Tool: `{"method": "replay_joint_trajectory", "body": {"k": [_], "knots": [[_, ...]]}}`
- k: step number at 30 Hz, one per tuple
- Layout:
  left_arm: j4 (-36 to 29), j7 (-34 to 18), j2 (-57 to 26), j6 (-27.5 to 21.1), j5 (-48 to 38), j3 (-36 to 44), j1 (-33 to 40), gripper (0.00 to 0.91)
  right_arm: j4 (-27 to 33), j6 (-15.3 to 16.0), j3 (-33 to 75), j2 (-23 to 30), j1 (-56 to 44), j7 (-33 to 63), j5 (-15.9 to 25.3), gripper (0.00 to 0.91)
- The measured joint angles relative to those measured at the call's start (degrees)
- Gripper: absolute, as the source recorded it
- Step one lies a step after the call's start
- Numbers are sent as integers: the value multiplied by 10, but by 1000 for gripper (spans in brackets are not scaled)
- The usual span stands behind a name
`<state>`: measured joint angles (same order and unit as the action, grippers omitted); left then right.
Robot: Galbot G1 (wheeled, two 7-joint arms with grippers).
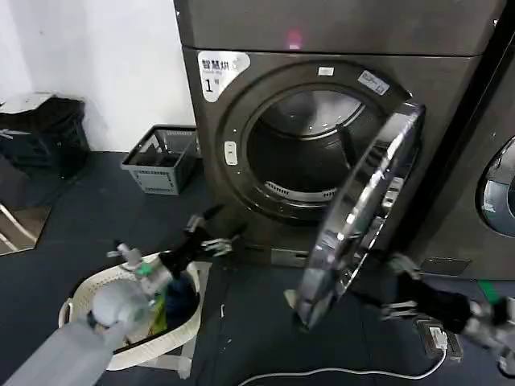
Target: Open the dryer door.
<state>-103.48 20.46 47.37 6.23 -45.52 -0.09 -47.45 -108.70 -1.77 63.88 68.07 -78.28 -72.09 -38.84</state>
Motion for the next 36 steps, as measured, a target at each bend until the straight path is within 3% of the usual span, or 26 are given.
{"method": "replay_joint_trajectory", "body": {"k": [3,7,13,20,24,36], "knots": [[3,8,3,1,-11,50,38,907,-8,-12,54,28,-18,32,-15,907],[12,21,18,1,-23,110,80,907,-7,-30,119,40,-42,129,-3,907],[25,56,39,3,-49,191,140,907,12,12,192,36,-46,329,36,907],[33,76,59,5,-55,276,210,907,60,16,269,15,-43,534,75,907],[44,75,78,5,-61,311,240,907,73,36,319,-2,-44,589,79,907],[52,51,122,-20,-96,376,291,907,123,66,466,-59,-57,664,144,907]]}}
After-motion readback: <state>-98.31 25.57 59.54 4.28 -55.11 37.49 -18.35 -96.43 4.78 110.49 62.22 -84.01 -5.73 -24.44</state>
